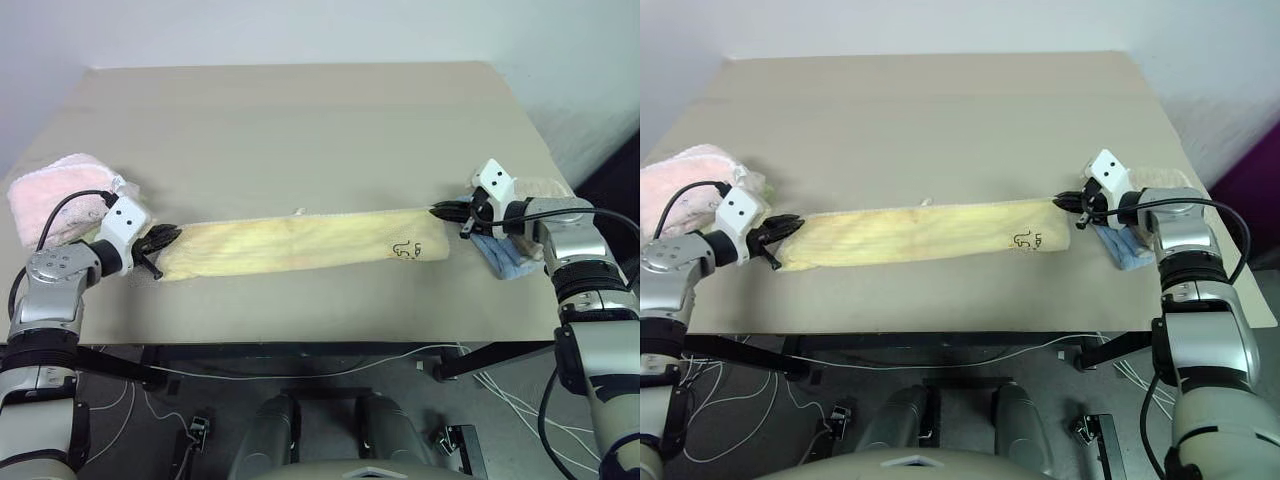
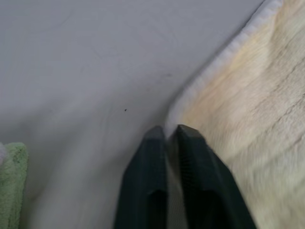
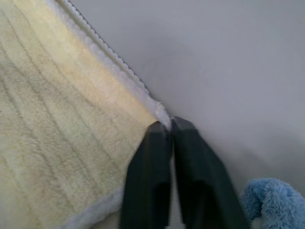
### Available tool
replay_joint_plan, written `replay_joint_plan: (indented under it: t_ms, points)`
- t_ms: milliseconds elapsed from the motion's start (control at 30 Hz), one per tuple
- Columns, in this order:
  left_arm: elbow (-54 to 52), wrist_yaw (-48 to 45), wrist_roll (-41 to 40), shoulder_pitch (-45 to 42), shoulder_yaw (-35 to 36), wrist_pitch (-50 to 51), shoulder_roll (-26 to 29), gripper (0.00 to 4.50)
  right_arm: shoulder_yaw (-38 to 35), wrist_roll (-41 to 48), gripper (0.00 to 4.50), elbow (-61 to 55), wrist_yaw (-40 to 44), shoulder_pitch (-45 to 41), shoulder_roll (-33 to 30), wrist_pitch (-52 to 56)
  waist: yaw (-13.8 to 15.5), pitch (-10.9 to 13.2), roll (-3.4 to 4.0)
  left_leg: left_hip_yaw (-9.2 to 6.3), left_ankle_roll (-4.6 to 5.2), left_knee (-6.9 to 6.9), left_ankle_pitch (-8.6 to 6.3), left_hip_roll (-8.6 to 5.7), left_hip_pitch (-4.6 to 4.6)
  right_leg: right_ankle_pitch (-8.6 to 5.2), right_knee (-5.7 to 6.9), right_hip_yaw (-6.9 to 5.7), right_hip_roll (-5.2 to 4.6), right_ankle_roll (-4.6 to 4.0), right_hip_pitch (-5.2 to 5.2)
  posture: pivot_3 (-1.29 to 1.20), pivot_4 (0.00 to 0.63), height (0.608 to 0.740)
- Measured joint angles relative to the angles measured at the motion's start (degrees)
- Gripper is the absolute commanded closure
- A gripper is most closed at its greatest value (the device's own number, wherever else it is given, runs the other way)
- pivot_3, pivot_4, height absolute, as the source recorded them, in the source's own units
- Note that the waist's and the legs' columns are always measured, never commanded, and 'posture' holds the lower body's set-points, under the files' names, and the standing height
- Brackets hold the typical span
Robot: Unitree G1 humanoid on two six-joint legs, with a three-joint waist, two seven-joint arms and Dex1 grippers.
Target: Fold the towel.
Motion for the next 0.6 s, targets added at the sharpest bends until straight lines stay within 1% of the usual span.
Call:
replay_joint_plan:
  t_ms: [67,100,133,200,267,300,367,467,567,600]
  points:
    - [0.06,-0.35,-0.35,0.01,0.06,0.27,0.0,2.17,-0.15,0.0,2.54,0.0,-0.12,0.0,0.0,-0.14,0.0,0.0,0.0,0.0,0.0,0.01,0.0,0.0,0.0,0.0,0.16,0.0,0.0,0.0,0.0,0.0,0.15,0.74]
    - [0.09,-0.38,-0.59,0.04,0.21,0.67,0.0,1.89,-0.23,0.01,2.22,0.0,-0.18,0.0,0.0,-0.2,-0.01,0.0,0.0,0.0,0.0,0.02,0.0,0.0,0.0,0.0,0.18,0.0,0.0,0.0,-0.01,0.0,0.15,0.74]
    - [0.1,-0.38,-0.76,0.19,0.59,0.99,0.01,1.43,-0.45,0.03,1.77,-0.01,-0.31,0.01,-0.02,-0.32,-0.03,0.0,0.0,0.0,0.0,0.02,0.0,0.0,0.0,0.0,0.19,0.0,0.0,0.0,-0.02,0.0,0.15,0.74]
    - [0.09,-0.28,-1.06,0.45,1.03,1.17,0.02,0.88,-1.15,0.09,1.2,-0.2,-0.66,0.09,-0.2,-0.41,-0.02,0.0,0.0,0.0,0.0,0.02,0.0,0.0,0.0,0.0,0.2,0.0,0.0,0.0,-0.02,0.0,0.15,0.74]
    - [0.01,0.32,-1.56,1.16,1.71,1.35,0.02,0.18,-1.95,0.23,0.49,-0.92,-1.23,0.36,-0.81,-0.44,-0.01,0.0,0.0,0.0,0.0,0.02,0.0,0.0,0.0,0.0,0.2,0.0,-0.01,0.0,-0.03,0.0,0.15,0.74]
    - [-0.2,1.0,-1.7,1.57,2.15,1.61,0.02,0.0,-2.62,0.41,0.12,-1.83,-1.73,0.82,-1.25,-0.44,0.03,0.0,0.0,0.0,0.0,0.02,0.0,0.0,-0.01,0.0,0.2,0.0,-0.01,0.0,-0.03,0.0,0.15,0.74]
    - [-1.41,1.52,-2.54,2.99,3.76,2.53,0.03,0.0,-4.45,0.91,0.05,-4.34,-3.94,1.93,-2.11,-0.42,0.02,0.0,0.0,0.0,0.0,0.02,0.0,0.0,-0.01,0.0,0.23,0.01,-0.02,0.0,-0.05,0.0,0.15,0.74]
    - [-6.24,2.06,-5.43,6.31,6.53,4.47,0.01,0.0,-8.01,2.85,0.05,-11.93,-6.88,5.53,-3.33,1.84,0.09,0.0,0.0,-0.02,0.0,0.02,0.0,0.0,-0.05,0.0,0.24,0.02,-0.04,0.0,-0.09,0.0,0.15,0.74]
    - [-12.39,2.53,-8.66,9.31,9.6,7.33,-0.13,0.0,-11.76,7.11,0.05,-24.81,-9.04,11.53,-3.56,9.03,0.2,0.0,0.0,-0.04,0.0,0.09,0.0,0.01,-0.09,0.0,0.27,0.02,-0.1,0.0,-0.11,0.0,0.15,0.74]
    - [-15.05,2.33,-10.13,10.63,10.54,8.34,-0.32,0.0,-13.31,9.43,0.05,-29.73,-10.49,13.59,-2.94,13.18,0.2,-0.01,-0.02,-0.04,0.01,0.11,-0.01,0.02,-0.1,0.0,0.29,0.02,-0.11,0.0,-0.11,0.0,0.15,0.74]
